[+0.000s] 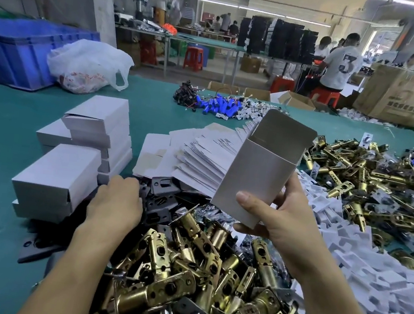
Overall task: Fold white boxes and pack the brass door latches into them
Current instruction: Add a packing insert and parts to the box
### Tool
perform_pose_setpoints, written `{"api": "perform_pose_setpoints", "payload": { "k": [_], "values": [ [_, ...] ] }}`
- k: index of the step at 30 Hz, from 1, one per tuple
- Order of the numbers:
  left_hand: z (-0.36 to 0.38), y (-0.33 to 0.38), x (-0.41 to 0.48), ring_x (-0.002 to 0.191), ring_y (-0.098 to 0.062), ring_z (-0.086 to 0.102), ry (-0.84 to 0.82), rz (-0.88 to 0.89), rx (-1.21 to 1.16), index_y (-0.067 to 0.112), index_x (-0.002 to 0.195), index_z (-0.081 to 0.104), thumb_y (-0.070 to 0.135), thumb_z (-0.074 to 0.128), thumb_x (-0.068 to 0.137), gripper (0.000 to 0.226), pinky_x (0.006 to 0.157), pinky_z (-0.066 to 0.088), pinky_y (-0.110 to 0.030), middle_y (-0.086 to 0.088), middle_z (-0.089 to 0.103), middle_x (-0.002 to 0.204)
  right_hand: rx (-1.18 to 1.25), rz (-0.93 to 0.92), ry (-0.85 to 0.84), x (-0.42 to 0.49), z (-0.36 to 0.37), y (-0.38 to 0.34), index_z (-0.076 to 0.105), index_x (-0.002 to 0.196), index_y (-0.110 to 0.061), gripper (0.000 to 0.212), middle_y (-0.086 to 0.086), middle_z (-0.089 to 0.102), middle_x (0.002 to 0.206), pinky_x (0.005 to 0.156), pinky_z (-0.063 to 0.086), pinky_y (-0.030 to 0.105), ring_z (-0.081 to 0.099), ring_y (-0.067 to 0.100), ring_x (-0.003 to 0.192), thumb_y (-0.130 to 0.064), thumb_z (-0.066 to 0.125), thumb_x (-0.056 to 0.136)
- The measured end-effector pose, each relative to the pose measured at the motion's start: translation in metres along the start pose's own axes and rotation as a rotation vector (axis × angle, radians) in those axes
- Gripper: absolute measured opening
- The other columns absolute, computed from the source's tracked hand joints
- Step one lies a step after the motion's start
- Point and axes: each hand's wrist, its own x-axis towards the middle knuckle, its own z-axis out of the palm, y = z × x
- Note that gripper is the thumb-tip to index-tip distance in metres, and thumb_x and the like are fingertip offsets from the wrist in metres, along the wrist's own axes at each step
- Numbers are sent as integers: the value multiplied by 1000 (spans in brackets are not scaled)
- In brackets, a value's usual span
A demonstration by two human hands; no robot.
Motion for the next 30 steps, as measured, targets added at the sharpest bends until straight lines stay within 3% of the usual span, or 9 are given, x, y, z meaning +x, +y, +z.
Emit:
{"api": "perform_pose_setpoints", "payload": {
  "k": [3, 7, 14, 17, 20, 25, 30],
  "values": [
    [5, -1, 4, 117, -36, 53, -27, 16, -51, 13, 116, 63, 26, 53, 101, 22, 94, 49, -47, -14, 59, 123, -19, 6, -8, 0, 0, 0, 56, 110, -38, 52, 8, 69, 101, 59, 61, 39, 75, 24, 80, -6, 80, 77],
    [5, -2, 2, 121, -35, 51, -10, 10, -37, 28, 117, 62, 42, 67, 94, 27, 100, 46, -45, -9, 57, 127, -34, 15, -27, 0, 2, 0, 55, 110, -38, 51, 7, 68, 99, 57, 60, 36, 75, 21, 78, -5, 79, 79],
    [7, -3, 1, 108, -33, 57, 101, 7, -136, 21, 112, 61, 27, 60, 94, 19, 83, 51, -41, -6, 65, 112, -57, 23, -42, 0, 2, 1, 56, 110, -39, 52, 10, 66, 103, 59, 60, 37, 75, 24, 81, -6, 81, 78],
    [5, 0, 2, 89, -36, 56, 225, 19, -164, 10, 94, 66, 19, 49, 98, 19, 68, 42, -38, -13, 64, 94, -60, 27, -45, 1, 1, 3, 57, 110, -38, 52, 6, 69, 100, 59, 60, 38, 75, 24, 83, -7, 82, 76],
    [0, 2, 2, 79, -32, 45, 309, 16, -244, 2, 92, 68, 8, 46, 96, 22, 66, 38, -37, -21, 67, 93, -69, 37, -52, 2, 0, 4, 58, 111, -39, 54, 1, 71, 94, 59, 60, 36, 74, 23, 86, -8, 83, 75],
    [-1, 4, -2, 84, -34, 51, 331, -7, -303, 6, 97, 73, 7, 61, 85, 17, 69, 40, -37, -14, 72, 91, -82, 40, -66, 2, 0, 4, 60, 110, -40, 53, 10, 68, 104, 60, 60, 36, 74, 22, 84, -7, 83, 76],
    [1, 4, -4, 108, -38, 61, 237, -19, -295, 14, 119, 70, 7, 64, 87, 32, 88, 50, -44, -12, 71, 111, -85, 45, -73, 2, 2, 4, 59, 113, -38, 54, 14, 67, 107, 59, 60, 35, 74, 23, 84, -6, 82, 76]
  ]
}}
